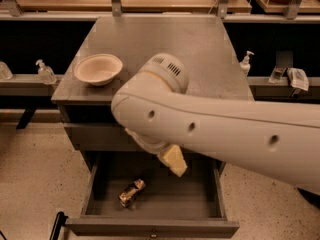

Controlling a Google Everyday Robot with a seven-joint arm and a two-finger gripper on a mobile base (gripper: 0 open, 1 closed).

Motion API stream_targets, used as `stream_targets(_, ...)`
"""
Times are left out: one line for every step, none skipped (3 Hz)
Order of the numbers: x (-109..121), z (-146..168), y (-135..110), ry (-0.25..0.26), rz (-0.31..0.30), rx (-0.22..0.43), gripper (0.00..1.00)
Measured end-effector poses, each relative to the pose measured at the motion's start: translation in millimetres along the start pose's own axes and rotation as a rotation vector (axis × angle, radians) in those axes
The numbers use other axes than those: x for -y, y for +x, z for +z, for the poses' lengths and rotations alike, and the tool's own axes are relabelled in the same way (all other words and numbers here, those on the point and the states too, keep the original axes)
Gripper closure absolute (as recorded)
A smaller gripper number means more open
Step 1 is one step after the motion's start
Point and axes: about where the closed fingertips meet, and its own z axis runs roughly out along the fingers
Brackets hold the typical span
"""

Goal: Pick orange can from middle drawer and place on counter

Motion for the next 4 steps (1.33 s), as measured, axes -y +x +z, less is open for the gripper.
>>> stream_targets(9.6,57.6,-27.6,-0.033,-0.216,-0.001,0.00)
stream_targets(9.3,55.3,-27.2,-0.032,-0.209,0.000,0.00)
stream_targets(16.3,67.9,-33.6,0.002,-0.220,0.037,0.00)
stream_targets(35.8,123.4,-56.8,0.084,-0.254,0.132,0.00)
